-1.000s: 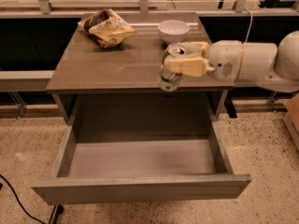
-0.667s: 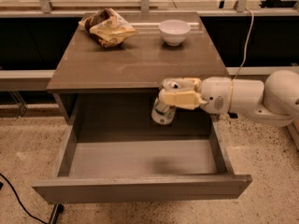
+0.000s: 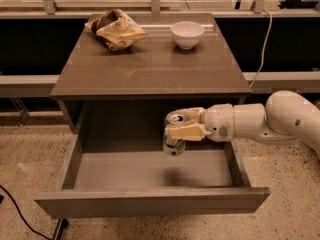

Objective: Place 7up can into top drawer

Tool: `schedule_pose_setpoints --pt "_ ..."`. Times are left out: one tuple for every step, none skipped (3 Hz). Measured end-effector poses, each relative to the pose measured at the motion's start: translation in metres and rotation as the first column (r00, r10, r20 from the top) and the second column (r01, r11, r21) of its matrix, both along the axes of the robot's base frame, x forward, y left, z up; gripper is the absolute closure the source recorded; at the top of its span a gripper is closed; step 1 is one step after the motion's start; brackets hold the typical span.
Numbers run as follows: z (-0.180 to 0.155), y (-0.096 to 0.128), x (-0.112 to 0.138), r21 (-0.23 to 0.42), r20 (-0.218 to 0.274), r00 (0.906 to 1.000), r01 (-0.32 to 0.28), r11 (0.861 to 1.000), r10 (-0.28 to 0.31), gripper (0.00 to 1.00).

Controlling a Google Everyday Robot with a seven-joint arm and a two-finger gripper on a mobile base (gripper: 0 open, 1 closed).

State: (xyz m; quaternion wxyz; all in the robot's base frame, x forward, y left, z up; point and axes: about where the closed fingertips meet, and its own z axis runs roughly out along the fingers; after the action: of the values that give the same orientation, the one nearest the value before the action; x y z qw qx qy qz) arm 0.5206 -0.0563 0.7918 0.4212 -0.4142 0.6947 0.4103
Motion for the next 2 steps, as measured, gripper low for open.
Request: schedule_pose_setpoints --pt "-0.0034 0.0008 -0.0002 -0.018 0.020 0.9998 -0.010 1.000 0.011 1.00" --pt "-0.0101 0.0026 0.0037 -0.025 0.033 0.9995 0.000 1.000 0.000 1.00"
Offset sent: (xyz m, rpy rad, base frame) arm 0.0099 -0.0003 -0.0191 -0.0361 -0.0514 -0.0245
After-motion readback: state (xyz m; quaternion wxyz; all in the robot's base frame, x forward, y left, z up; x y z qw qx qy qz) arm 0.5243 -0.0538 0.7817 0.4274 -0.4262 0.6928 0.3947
